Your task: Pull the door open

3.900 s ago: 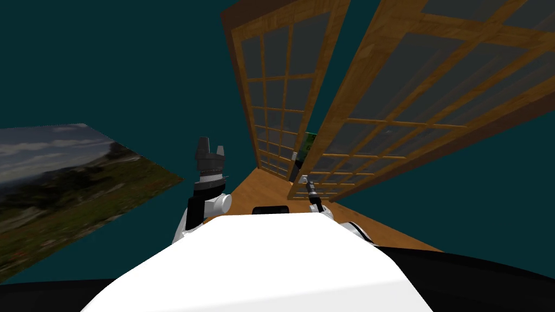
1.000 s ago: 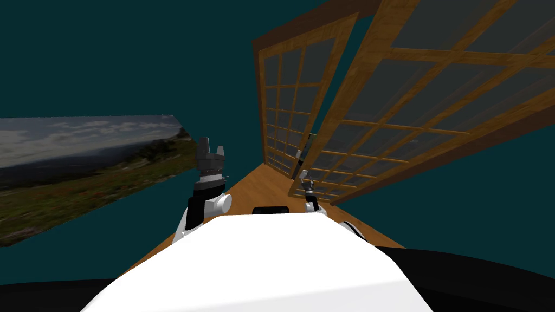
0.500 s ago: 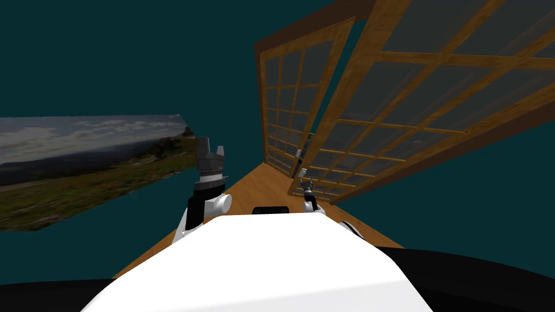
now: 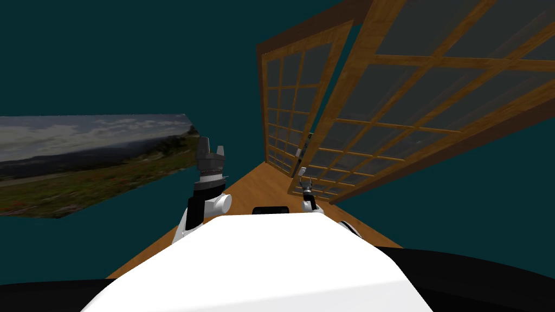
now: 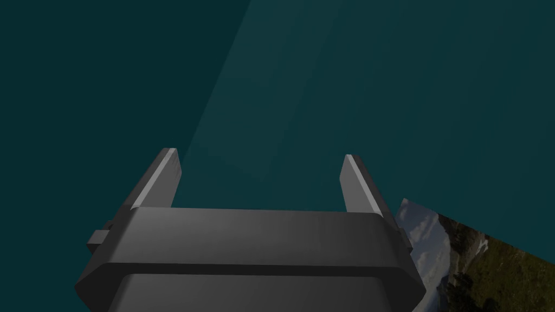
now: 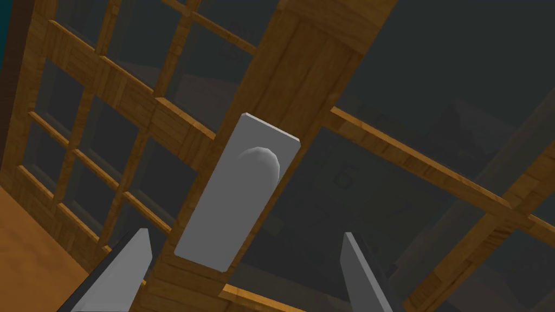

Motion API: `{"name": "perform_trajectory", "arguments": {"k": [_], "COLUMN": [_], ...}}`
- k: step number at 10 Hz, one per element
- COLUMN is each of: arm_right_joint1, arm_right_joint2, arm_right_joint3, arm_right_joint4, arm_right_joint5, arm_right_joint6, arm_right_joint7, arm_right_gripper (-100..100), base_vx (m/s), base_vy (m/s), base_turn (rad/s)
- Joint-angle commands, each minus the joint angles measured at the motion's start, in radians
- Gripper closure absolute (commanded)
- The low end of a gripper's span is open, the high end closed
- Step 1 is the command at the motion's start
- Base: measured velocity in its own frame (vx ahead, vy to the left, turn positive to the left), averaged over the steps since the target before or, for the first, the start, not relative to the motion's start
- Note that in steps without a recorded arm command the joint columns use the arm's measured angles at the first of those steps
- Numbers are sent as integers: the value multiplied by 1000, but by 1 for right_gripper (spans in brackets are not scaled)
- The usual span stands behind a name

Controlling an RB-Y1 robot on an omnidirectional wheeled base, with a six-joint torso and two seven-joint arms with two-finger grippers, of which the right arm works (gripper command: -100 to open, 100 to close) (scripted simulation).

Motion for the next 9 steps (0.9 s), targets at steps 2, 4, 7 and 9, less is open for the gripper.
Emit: {"name": "perform_trajectory", "arguments": {"k": [2,4,7,9], "arm_right_joint1": [-4,-5,-6,-7], "arm_right_joint2": [6,10,16,22], "arm_right_joint3": [8,13,22,30], "arm_right_joint4": [-3,-7,-16,-23], "arm_right_joint5": [-22,-35,-59,-79], "arm_right_joint6": [5,9,17,23], "arm_right_joint7": [-69,-108,-184,-247], "arm_right_gripper": [-100,-100,-100,-100], "base_vx": [-66,-50,-52,-54], "base_vy": [-19,-17,-18,-20], "base_turn": [33,20,27,27]}}
